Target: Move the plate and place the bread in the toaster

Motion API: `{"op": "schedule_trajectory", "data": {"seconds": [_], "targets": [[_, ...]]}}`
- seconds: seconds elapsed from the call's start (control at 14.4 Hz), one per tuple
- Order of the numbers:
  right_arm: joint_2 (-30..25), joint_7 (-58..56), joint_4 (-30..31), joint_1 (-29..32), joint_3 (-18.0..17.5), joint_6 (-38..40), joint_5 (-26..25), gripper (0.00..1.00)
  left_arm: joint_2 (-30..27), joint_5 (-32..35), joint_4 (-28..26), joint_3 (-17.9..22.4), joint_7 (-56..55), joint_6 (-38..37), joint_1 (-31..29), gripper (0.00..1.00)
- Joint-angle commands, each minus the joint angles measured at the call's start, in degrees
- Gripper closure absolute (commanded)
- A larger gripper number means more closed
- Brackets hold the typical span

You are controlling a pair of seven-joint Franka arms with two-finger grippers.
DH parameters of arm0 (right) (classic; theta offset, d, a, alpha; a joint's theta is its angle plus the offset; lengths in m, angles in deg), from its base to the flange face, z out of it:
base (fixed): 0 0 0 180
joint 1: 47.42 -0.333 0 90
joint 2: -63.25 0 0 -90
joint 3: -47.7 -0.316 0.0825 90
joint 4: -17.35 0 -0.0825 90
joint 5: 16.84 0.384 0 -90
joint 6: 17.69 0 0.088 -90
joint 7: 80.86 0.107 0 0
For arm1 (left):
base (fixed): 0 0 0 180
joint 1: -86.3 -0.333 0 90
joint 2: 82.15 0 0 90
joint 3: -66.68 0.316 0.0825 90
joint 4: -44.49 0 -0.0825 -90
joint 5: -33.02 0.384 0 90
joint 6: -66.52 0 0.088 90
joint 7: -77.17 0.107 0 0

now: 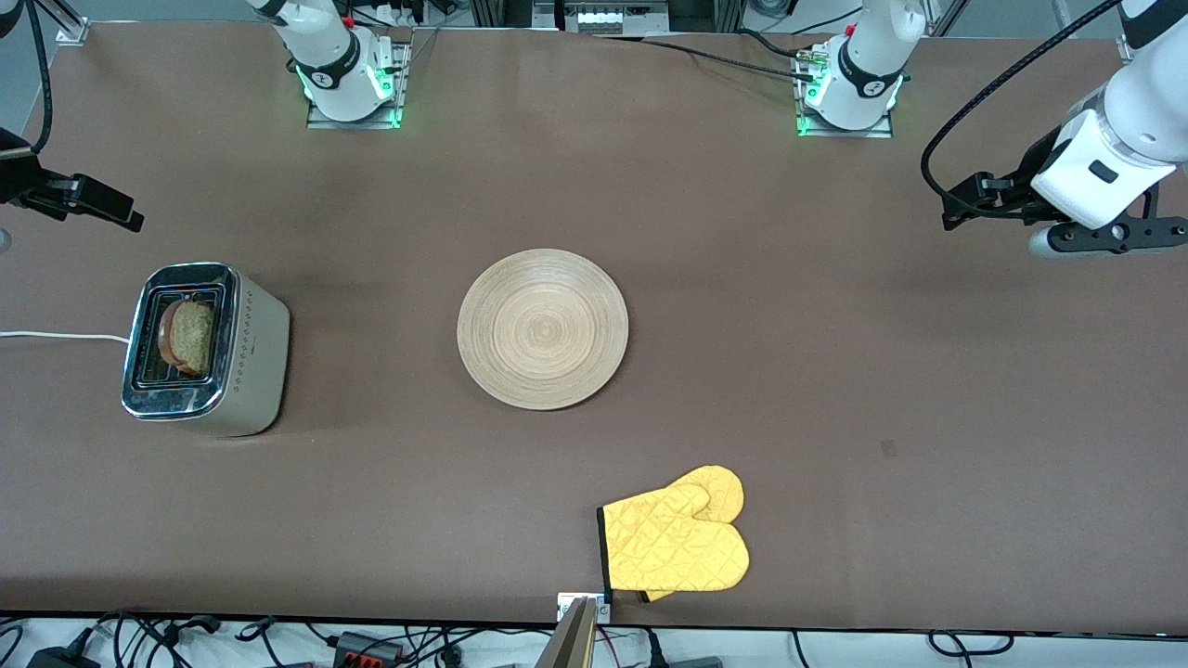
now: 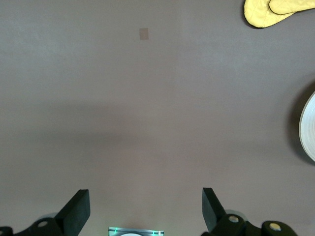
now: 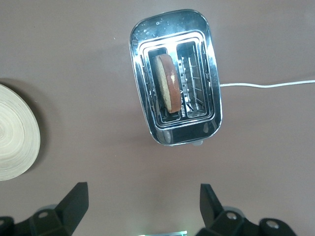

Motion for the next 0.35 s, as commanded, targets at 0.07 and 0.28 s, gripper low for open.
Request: {"op": "schedule_trajectory", "data": {"seconds": [0.07, 0.28], "targets": [[0.7, -1.3, -1.1, 0.6, -0.6, -0.1, -0.6, 0.00, -0.1, 1.0, 1.2, -0.3, -0.7, -1.4, 0.0, 0.00], [0.7, -1.3, -1.1, 0.6, -0.6, 0.1, -0.5, 0.00, -0.1, 1.0, 1.2, -0.3, -0.7, -1.4, 0.0, 0.00]]}}
